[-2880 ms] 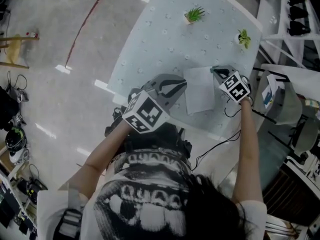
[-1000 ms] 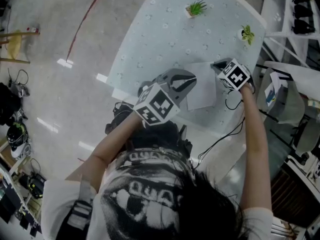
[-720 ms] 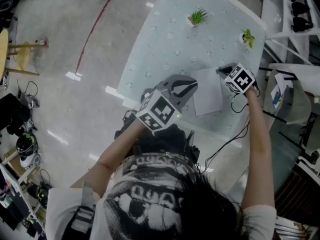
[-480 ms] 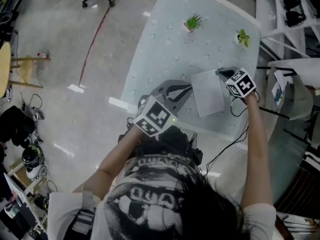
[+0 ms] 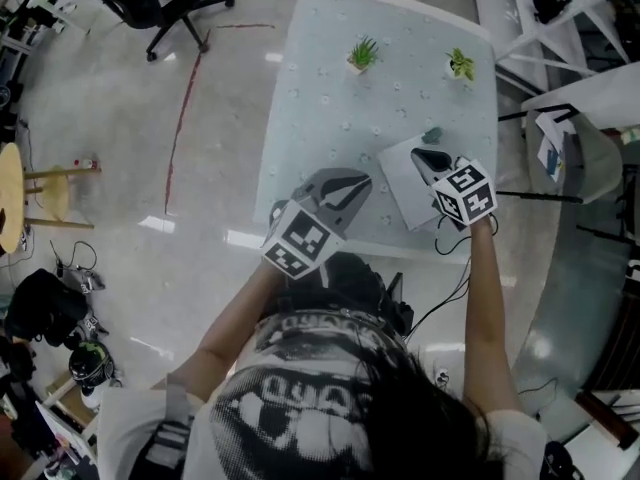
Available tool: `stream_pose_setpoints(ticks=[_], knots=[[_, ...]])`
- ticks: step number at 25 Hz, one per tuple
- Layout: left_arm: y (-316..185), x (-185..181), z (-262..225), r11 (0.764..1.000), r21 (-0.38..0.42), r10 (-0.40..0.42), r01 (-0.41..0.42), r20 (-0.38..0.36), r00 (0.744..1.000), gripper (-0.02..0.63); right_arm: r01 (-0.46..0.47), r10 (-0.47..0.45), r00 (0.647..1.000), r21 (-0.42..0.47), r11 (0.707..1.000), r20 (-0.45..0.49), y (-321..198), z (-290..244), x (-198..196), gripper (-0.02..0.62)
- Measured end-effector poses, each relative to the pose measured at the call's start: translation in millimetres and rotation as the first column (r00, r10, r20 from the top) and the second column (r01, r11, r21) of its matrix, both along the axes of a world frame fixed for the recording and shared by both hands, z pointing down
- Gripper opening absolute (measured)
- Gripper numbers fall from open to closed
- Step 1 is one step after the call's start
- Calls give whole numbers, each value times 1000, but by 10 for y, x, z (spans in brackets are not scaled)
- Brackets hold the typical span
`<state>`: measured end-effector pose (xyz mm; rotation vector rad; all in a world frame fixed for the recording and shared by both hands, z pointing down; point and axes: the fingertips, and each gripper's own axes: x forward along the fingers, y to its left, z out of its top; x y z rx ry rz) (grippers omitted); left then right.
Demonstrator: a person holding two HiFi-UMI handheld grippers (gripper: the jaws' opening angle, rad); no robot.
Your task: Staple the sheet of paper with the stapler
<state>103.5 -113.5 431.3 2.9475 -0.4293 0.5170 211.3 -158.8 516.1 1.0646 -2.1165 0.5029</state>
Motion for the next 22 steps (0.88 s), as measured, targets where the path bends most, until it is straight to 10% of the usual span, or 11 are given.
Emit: stream_pose_setpoints(ticks=[10, 22], knots=[[248, -309, 218, 994, -30, 109, -108, 36, 993, 12, -224, 209, 963, 68, 972, 172, 629, -89, -686, -5], [365, -526, 454, 995, -86, 55, -48, 70, 996, 12, -331, 306, 911, 50, 942, 276, 1151, -129, -959, -5]])
